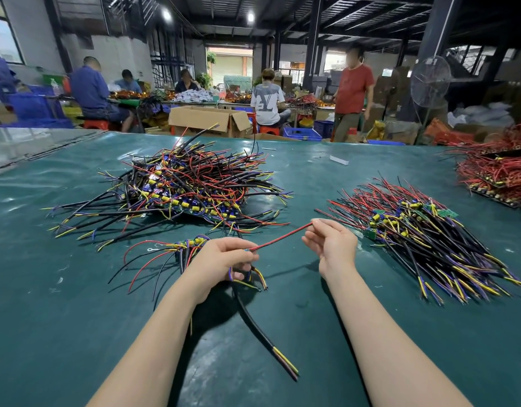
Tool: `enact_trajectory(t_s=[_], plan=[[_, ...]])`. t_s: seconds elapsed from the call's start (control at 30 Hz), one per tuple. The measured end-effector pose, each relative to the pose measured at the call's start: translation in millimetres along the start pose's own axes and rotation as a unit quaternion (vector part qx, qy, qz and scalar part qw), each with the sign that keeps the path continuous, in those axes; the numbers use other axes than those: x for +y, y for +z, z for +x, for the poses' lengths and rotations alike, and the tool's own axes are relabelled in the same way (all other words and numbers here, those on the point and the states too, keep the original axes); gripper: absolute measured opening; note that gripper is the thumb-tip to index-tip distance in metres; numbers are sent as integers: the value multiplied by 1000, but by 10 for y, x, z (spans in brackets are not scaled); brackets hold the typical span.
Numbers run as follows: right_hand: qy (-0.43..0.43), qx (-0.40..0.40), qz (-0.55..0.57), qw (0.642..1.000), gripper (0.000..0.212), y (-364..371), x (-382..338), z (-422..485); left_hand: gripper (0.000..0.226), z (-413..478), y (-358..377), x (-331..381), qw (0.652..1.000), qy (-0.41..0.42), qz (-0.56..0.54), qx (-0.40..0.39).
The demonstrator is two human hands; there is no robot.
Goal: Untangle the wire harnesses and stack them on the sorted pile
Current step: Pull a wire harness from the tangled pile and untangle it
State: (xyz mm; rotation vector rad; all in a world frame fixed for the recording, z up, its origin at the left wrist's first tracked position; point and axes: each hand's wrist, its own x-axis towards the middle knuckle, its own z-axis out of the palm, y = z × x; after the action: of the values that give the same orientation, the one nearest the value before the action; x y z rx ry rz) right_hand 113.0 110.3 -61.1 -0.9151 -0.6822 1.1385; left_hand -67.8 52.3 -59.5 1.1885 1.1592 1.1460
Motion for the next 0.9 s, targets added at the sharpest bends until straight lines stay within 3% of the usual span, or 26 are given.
enact_trajectory(t_s=[0.13, 0.2, 0.27, 0.33, 0.43, 0.57, 0.73, 0.9], plan=[[-141, 59, -131, 980, 28, 14, 25, 5, 18, 0, 14, 5, 998, -20, -37, -50], [-176, 79, -146, 970, 24, 15, 9, 2, 16, 5, 28, 9, 996, -28, -62, -61], [-132, 66, -85, 985, 25, 6, -1, 1, 14, 13, 22, -2, 995, -34, -75, -50], [-31, 27, 11, 999, 25, 4, -22, -8, 13, 19, 3, -19, 996, -37, -82, -23], [85, 8, 107, 991, 21, -7, -73, -17, 13, 39, 1, -41, 996, -36, -80, 26], [149, 32, 173, 973, 16, -24, -62, -16, 14, 45, 52, -53, 997, -17, -54, 59], [169, -25, 143, 975, 16, 150, 49, -118, 12, 20, 26, -37, 987, -20, -138, 83], [145, -151, -38, 977, 17, 366, 195, -337, 8, 35, 77, 2, 981, -18, -161, 104]])
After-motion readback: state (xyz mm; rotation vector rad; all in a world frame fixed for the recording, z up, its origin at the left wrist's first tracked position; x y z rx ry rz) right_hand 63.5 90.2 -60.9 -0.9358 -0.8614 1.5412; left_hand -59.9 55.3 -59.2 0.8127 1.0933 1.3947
